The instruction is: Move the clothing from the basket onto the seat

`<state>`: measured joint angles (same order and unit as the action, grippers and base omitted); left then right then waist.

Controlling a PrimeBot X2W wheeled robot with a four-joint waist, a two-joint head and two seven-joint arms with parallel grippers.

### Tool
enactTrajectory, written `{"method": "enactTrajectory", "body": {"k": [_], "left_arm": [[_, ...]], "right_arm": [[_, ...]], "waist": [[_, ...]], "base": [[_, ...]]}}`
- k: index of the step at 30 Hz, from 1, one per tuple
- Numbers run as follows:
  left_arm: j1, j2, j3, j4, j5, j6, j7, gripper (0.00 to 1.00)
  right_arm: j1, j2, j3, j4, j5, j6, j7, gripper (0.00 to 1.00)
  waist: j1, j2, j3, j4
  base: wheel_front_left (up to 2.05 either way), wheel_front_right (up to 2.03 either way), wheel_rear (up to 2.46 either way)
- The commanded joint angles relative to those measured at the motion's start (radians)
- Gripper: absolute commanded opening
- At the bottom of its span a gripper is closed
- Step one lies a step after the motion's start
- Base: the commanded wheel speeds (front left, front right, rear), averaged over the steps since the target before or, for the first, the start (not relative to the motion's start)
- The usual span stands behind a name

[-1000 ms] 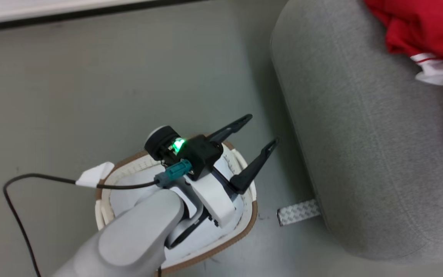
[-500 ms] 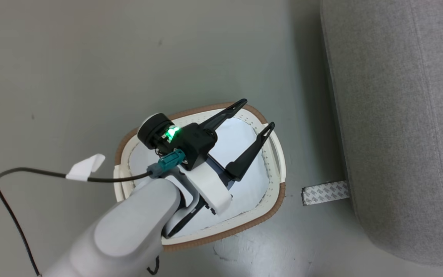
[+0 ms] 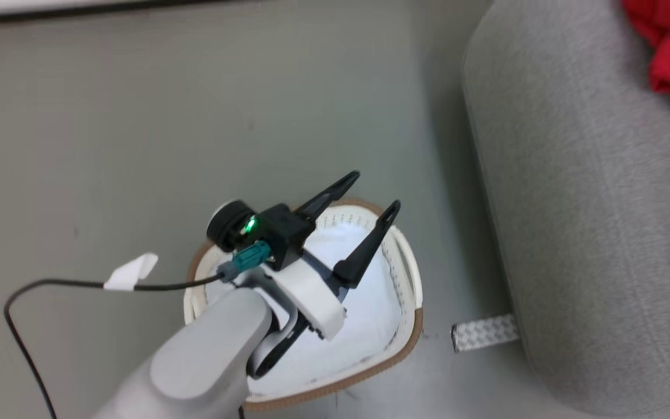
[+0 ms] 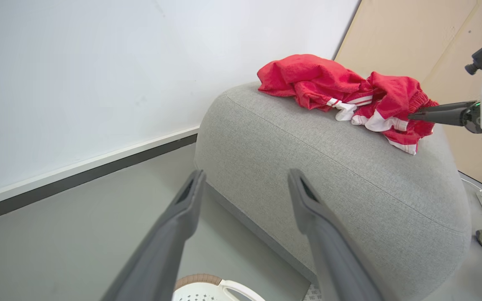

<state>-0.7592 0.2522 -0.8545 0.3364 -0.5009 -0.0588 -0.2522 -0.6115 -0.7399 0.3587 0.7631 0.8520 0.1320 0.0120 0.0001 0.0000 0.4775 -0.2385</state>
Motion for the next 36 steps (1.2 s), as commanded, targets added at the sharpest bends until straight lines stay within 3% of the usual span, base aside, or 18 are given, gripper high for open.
{"method": "enactTrajectory", "body": {"k": [1, 10, 17, 24, 29, 36], "left_arm": [[0.023, 0.0, 0.004, 0.008, -0.006, 0.004, -0.005, 1.0], [0.147, 0.009, 0.115, 0.002, -0.056, 0.039, -0.012, 1.0], [0.242, 0.032, 0.253, -0.05, -0.052, 0.07, -0.012, 1.0], [0.35, 0.06, 0.419, -0.099, -0.05, 0.098, -0.012, 1.0], [0.434, 0.064, 0.515, -0.129, -0.041, 0.12, -0.012, 1.0], [0.545, 0.028, 0.625, -0.177, -0.025, 0.134, -0.012, 1.0]], "right_arm": [[0.021, -0.026, 0.012, -0.008, 0.001, -0.003, 0.012, 1.0], [0.055, -0.107, 0.051, -0.176, -0.029, -0.002, 0.059, 1.0], [0.073, -0.105, 0.013, -0.36, -0.085, -0.003, 0.053, 1.0], [0.112, 0.0, -0.066, -0.497, -0.149, -0.003, 0.001, 1.0], [0.171, 0.131, -0.153, -0.535, -0.232, -0.002, -0.09, 1.0], [0.293, 0.345, -0.222, -0.552, -0.334, -0.002, -0.192, 1.0]], "waist": [[-0.0001, 0.0, -0.077, -0.011], [-0.0001, 0.0, -0.281, -0.002], [-0.0001, 0.0, -0.383, 0.052], [-0.0001, 0.0, -0.446, 0.107], [-0.0001, 0.0, -0.471, 0.147], [-0.0001, 0.0, -0.482, 0.171]], "base": [[0.0, 0.0, 0.0], [0.0, 0.0, 0.0], [0.0, 0.0, 0.0], [0.0, 0.0, 0.0], [0.0, 0.0, 0.0], [0.0, 0.0, 0.0]]}}
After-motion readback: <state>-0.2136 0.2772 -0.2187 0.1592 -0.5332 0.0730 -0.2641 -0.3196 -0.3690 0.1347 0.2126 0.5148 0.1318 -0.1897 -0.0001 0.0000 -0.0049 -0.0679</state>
